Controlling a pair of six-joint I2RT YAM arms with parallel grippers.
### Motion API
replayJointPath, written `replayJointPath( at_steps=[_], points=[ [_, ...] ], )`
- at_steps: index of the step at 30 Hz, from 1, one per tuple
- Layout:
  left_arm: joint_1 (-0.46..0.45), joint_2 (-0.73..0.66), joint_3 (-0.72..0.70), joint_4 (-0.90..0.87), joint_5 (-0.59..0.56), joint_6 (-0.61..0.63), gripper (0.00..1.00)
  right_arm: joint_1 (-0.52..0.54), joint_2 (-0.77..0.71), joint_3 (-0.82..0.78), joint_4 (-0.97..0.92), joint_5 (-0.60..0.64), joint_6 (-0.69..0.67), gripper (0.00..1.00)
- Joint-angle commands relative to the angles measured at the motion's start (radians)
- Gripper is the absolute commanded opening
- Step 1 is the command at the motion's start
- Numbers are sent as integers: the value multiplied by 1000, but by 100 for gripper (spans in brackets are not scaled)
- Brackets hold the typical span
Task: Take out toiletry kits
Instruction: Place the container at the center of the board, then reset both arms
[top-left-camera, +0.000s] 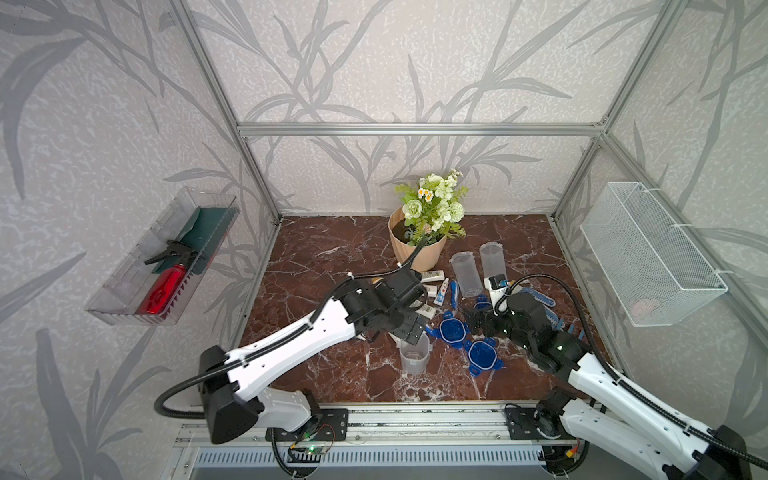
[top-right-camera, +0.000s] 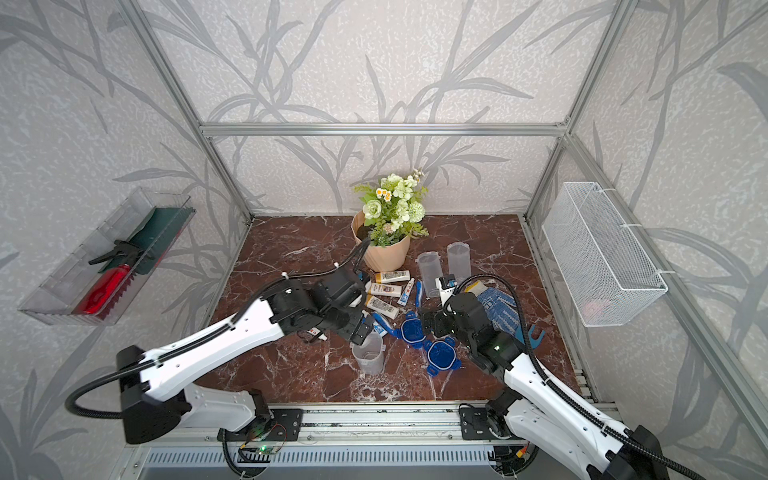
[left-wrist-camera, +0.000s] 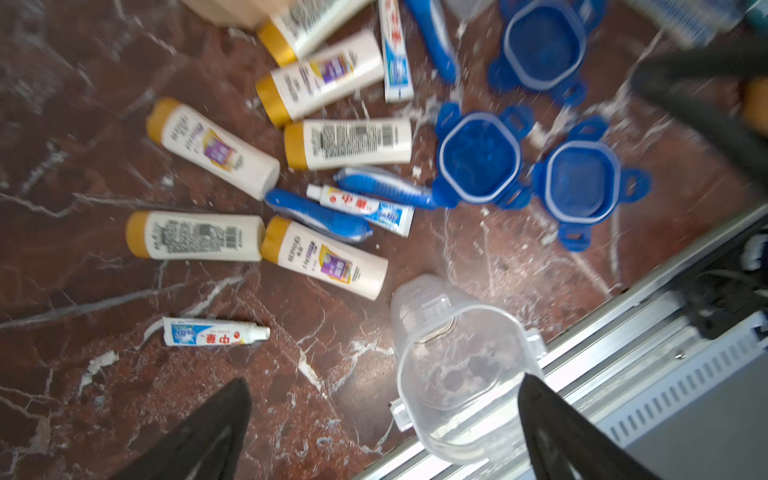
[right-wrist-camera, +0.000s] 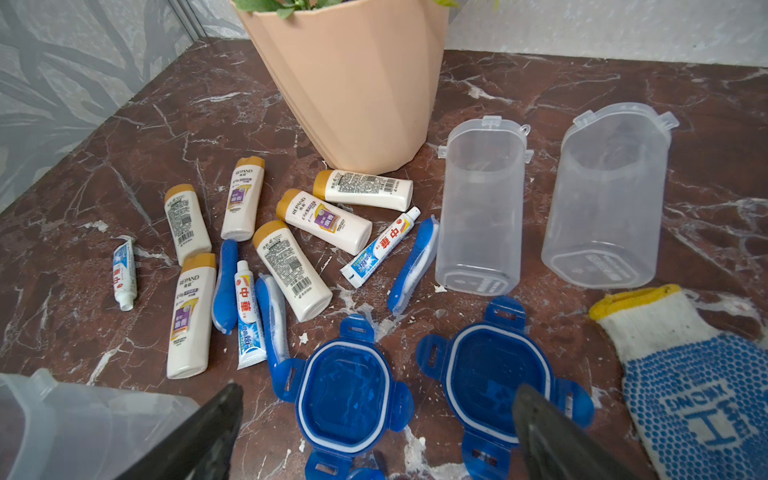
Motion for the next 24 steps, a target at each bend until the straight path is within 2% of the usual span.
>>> replayJointPath(
  at_steps=[1, 5, 8, 12, 15, 18, 22, 24],
  points=[
    [21, -138, -38, 104, -159, -21, 99, -7, -5, 36, 6, 19, -41, 99],
    [138, -291, -203, 318, -229, 67, 99, -7, -33, 14, 59, 66, -77, 99],
    [319, -394, -330, 483, -179, 63, 99, -23, -41, -1, 84, 120, -120, 99],
    [403, -480, -565, 810, -327, 196, 99, -61, -6, -58, 184, 160, -163, 99],
    [458, -464, -663, 925, -406, 285, 99, -86, 23, -103, 259, 204, -193, 99],
    [488, -434, -722, 1034, -424, 392, 99, -124, 62, -145, 337, 244, -218, 99],
    [523, -387, -864, 1312, -494, 505, 99, -202, 96, -135, 353, 231, -201, 99],
    [572, -345, -892, 1358, -458, 513, 99, -230, 113, -135, 375, 228, -208, 99]
  ],
)
